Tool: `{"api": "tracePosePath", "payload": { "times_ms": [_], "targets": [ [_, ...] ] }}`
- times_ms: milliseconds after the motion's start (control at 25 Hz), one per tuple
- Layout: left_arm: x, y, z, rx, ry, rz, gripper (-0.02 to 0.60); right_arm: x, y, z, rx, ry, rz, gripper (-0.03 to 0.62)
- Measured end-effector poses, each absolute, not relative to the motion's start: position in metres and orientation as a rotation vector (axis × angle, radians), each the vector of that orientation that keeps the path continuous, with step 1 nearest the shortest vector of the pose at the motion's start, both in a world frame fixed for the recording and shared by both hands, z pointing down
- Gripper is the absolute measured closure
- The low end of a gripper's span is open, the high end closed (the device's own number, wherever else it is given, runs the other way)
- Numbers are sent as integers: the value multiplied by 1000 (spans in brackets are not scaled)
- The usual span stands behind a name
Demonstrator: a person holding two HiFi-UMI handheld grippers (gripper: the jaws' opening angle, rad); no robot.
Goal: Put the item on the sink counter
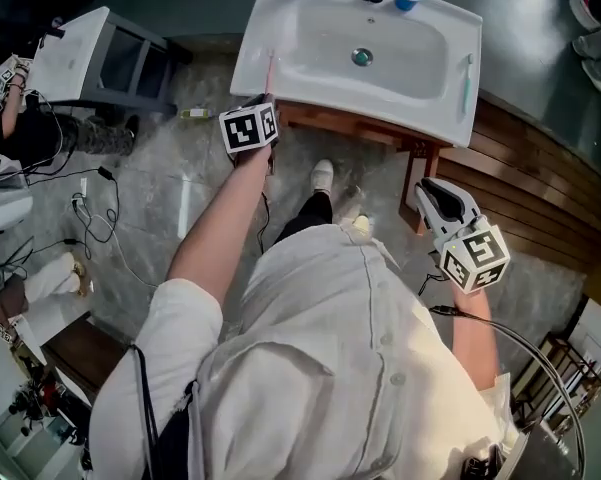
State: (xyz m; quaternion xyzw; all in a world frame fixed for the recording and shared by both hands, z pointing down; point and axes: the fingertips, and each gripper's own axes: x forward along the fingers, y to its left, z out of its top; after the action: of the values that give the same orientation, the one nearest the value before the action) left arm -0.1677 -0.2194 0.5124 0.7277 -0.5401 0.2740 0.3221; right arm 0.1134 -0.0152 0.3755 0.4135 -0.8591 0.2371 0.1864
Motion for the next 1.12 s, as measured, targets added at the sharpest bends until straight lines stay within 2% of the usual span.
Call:
{"api": "tracePosePath", "payload": {
  "times_ms": [320,680,1120],
  "targets": [
    [-154,-127,516,1915,-1420,716,532,125,33,382,1074,-2455,636,546],
    [-143,-36,557,1872,-1367,764,532,126,76,402,995,-2447,655,548],
    [-116,-27,639,1843,-1289,802,532,119,87,435,885,-2398,692,549]
  ]
}}
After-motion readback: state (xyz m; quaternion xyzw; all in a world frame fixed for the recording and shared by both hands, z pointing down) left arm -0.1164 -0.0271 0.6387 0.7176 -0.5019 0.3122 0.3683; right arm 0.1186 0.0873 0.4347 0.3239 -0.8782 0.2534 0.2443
